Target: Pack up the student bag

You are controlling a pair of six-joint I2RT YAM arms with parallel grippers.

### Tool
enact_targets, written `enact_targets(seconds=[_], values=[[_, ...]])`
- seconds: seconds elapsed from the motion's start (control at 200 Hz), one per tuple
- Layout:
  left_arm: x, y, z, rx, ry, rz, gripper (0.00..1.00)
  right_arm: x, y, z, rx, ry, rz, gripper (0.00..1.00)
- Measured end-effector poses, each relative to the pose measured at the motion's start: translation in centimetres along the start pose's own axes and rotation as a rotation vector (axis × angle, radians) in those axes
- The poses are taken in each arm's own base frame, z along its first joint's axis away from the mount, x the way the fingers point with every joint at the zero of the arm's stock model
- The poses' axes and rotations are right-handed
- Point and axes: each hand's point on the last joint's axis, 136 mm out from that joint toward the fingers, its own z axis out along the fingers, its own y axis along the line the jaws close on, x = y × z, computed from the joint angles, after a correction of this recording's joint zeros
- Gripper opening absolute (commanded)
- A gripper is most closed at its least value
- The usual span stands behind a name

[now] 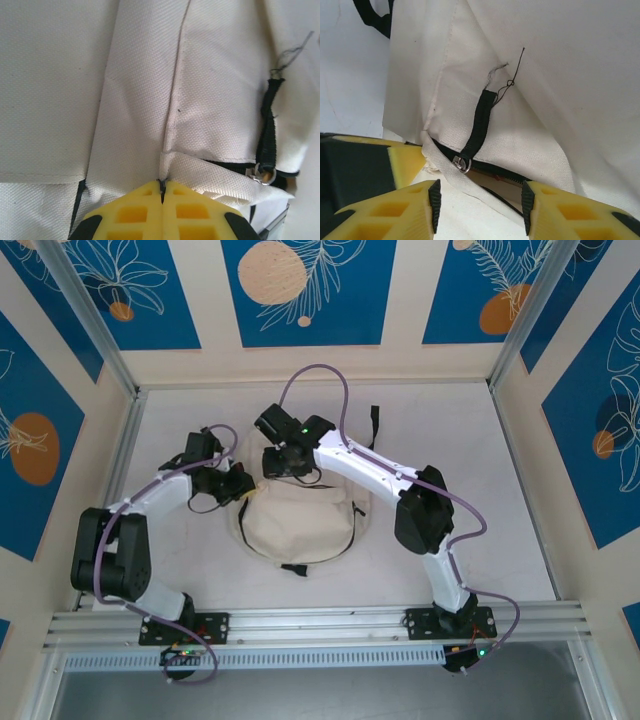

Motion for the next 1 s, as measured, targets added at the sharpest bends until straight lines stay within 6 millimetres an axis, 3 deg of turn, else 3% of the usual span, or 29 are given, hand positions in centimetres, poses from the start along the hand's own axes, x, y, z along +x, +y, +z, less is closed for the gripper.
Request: enact_targets(seconds=[0.33, 0.44, 0.605, 0.685, 0.805, 0.915, 1.0], values=[[3.7, -1.2, -0.7, 0.019, 0.044, 0.053, 0.00, 1.5, -0.1, 2.2, 0.002, 0.075, 0.058, 0.43], [4.3, -1.0, -1.0, 0.016, 0.049, 0.050, 0.00, 2.3, -0.3, 3.1, 0.016, 0.111, 0.062, 0.36], [4.6, -0.5, -0.9, 0.001, 0.049, 0.045, 0.00, 3.2, -0.2, 4.1, 0.006, 0.153, 0.064, 0.17], [4.6, -0.3, -0.9, -0.007, 0.047, 0.042, 0.15, 3.4, 0.2, 4.2, -0.016, 0.168, 0.056, 0.08], [4.5, 0.2, -1.0, -0.032, 0.038, 0.012, 0.41, 3.4, 1.3, 4.2, -0.076, 0.181, 0.049, 0.04], [3.9, 0.7, -1.4, -0.049, 0.010, -0.028, 0.51, 3.7, 2.2, 4.4, -0.142, 0.191, 0.049, 0.01], [3.3, 0.8, -1.7, -0.050, -0.014, -0.065, 0.52, 3.9, 2.4, 4.4, -0.188, 0.197, 0.056, 0.00]])
